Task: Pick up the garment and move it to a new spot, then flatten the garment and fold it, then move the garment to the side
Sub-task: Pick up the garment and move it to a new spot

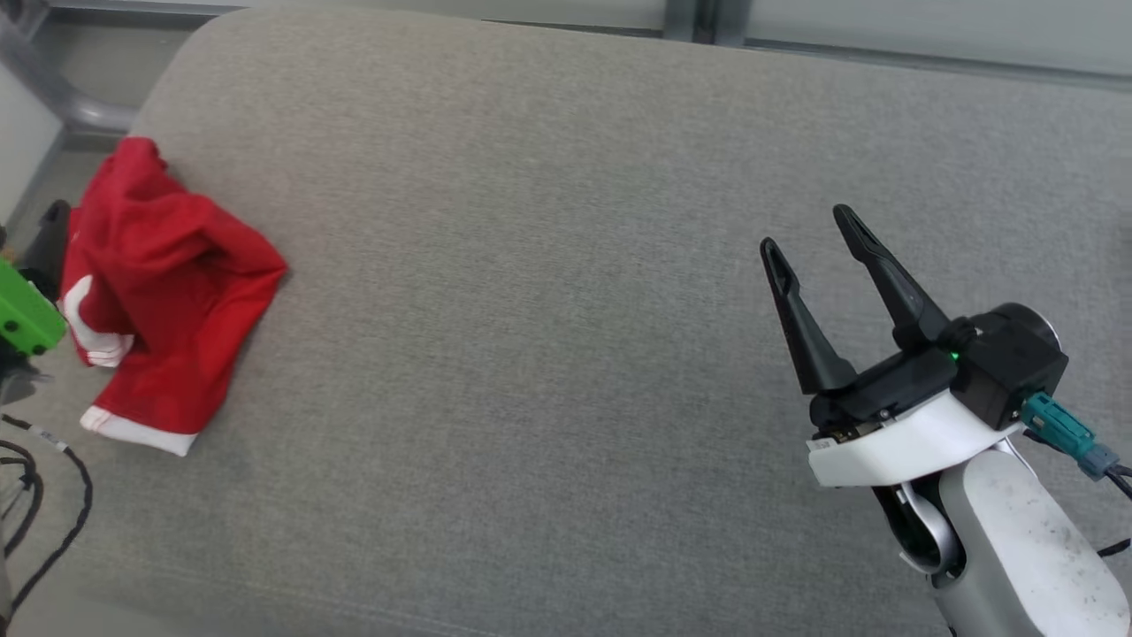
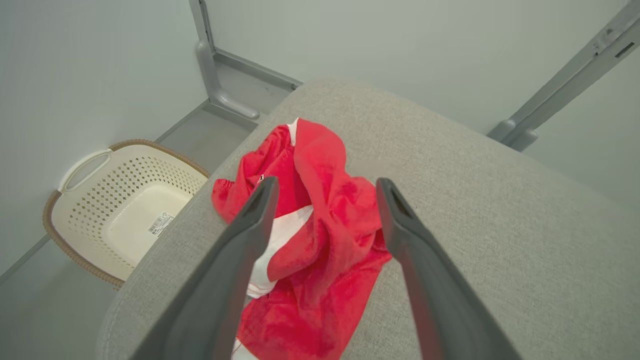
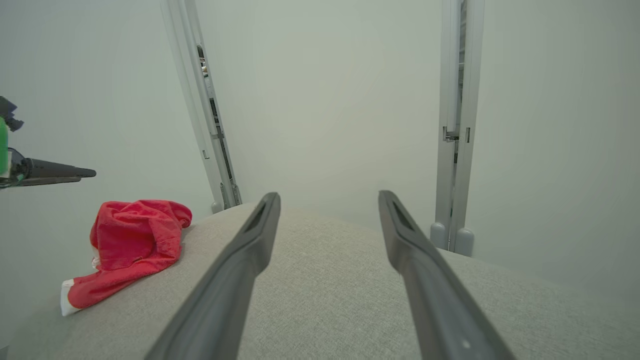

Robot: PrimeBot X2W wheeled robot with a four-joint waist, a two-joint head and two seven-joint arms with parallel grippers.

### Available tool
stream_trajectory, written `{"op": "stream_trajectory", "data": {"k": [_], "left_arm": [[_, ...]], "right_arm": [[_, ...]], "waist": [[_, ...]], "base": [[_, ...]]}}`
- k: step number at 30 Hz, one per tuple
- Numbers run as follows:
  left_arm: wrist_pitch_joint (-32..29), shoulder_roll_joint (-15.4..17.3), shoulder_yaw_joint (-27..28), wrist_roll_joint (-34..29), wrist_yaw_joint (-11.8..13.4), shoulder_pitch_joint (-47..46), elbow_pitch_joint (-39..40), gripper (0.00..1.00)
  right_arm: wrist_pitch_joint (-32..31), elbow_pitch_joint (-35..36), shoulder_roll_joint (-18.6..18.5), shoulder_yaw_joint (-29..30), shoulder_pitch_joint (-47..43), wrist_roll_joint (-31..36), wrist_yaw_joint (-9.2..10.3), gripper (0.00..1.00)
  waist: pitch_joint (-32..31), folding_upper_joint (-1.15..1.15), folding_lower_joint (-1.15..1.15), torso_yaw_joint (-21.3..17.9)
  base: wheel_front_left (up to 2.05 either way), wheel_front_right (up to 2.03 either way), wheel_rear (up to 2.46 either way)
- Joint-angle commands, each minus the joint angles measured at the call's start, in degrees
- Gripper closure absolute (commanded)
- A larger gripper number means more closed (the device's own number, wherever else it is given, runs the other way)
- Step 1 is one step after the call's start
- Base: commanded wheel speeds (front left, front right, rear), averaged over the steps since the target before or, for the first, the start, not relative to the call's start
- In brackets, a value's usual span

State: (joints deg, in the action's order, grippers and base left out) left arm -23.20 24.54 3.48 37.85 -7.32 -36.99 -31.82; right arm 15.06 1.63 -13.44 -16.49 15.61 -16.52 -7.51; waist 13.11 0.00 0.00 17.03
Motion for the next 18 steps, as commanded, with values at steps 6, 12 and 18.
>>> {"op": "stream_trajectory", "data": {"k": [6, 12, 18], "left_arm": [[-2.6, 4.2, -0.8, 3.0, -0.2, -4.5, -10.9, 0.00], [-0.6, 6.5, -3.2, 4.6, -0.2, -6.1, -18.2, 1.00], [2.9, 8.1, -6.9, 5.3, -0.2, -7.1, -20.5, 1.00]], "right_arm": [[0.1, 0.0, 0.1, -0.3, 2.7, -0.2, 0.04, 0.00], [0.1, 0.1, 0.5, 0.3, 2.5, 0.0, 0.04, 0.00], [0.1, -0.7, 1.3, 0.5, 1.3, -0.3, 0.04, 0.00]], "waist": [[8.0, 0.00, 0.00, -10.6], [8.6, 0.00, 0.00, -12.3], [6.4, 0.00, 0.00, -12.0]], "base": [[0.00, 0.00, 0.00], [0.00, 0.00, 0.00], [0.00, 0.00, 0.00]]}}
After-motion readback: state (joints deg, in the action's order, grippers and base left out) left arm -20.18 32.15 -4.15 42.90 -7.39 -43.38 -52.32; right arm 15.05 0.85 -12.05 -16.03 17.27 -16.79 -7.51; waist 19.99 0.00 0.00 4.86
